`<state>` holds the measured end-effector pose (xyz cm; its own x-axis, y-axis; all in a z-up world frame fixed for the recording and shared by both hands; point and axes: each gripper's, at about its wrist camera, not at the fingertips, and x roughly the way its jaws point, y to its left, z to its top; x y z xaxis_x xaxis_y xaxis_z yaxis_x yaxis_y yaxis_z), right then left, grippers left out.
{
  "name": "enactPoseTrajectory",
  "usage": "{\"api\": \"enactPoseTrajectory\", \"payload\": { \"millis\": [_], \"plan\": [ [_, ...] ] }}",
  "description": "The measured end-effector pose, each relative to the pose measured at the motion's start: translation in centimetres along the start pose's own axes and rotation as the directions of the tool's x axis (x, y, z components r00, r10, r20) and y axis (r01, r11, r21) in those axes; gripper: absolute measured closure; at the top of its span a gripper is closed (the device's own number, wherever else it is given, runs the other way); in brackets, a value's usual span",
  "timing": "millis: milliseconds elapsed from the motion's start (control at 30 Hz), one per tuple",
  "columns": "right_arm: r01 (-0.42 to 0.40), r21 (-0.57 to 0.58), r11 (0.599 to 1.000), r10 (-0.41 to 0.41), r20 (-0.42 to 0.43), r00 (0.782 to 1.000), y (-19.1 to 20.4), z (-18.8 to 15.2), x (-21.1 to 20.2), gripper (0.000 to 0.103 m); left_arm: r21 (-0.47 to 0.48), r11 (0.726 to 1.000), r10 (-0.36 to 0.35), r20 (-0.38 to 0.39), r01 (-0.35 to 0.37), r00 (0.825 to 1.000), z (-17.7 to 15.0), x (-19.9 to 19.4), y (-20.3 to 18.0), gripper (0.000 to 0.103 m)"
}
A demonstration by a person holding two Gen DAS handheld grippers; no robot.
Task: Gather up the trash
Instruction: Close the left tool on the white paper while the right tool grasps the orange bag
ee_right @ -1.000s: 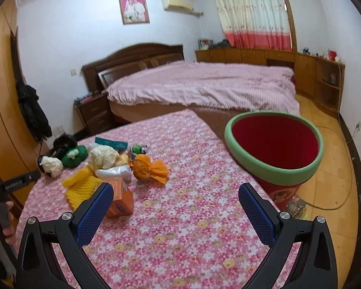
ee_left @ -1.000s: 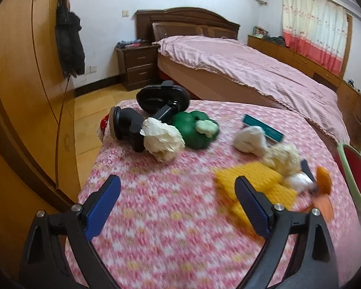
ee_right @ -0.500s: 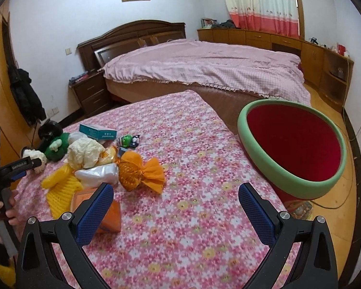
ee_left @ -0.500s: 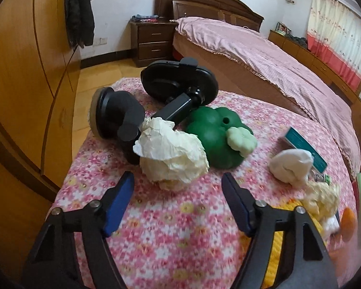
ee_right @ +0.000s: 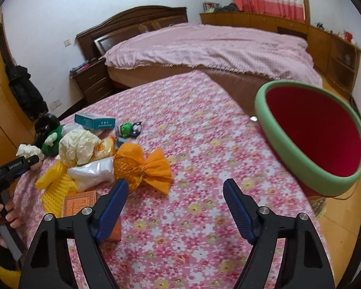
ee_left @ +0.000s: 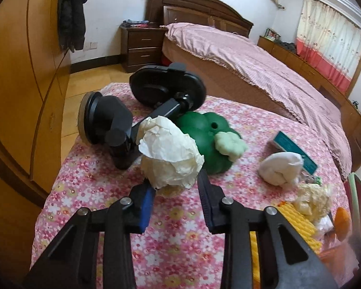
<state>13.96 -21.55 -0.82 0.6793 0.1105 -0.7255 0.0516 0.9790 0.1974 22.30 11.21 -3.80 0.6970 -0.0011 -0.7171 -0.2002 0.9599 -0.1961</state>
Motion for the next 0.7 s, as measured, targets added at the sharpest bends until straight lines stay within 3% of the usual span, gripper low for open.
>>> {"api": "enactPoseTrajectory", "payload": {
  "millis": [233, 300, 333, 500, 700],
  "plan": [
    [-0.048, -0.003, 0.999, 0.048, -0.033, 0.998, 0.2, 0.5, 0.8, 0.023, 0.020, 0.998, -0.064, 0.020, 0.064, 0.998, -1.0, -2.6, -1.2, 0.069],
    [-0.075, -0.007, 0.997, 0.074, -0.055, 0.996, 0.2, 0.8, 1.2, 0.044, 0.027, 0.996, -0.081, 0.025, 0.081, 0.996, -1.4, -3.2, -1.7, 0.069],
    [-0.083, -0.011, 0.997, 0.082, -0.066, 0.994, 0.3, 1.0, 1.5, 0.046, 0.032, 0.996, -0.088, 0.028, 0.087, 0.996, -1.7, -3.6, -2.0, 0.069],
    [-0.156, -0.023, 0.987, 0.154, -0.074, 0.985, 1.1, 1.7, 1.7, 0.046, 0.043, 0.992, -0.116, 0.035, 0.115, 0.993, -2.5, -4.6, -3.1, 0.069],
    [-0.167, -0.050, 0.985, 0.162, -0.083, 0.983, 2.4, 2.2, 1.8, 0.046, 0.055, 0.990, -0.129, 0.040, 0.127, 0.991, -3.1, -5.3, -3.9, 0.069]
  ]
}}
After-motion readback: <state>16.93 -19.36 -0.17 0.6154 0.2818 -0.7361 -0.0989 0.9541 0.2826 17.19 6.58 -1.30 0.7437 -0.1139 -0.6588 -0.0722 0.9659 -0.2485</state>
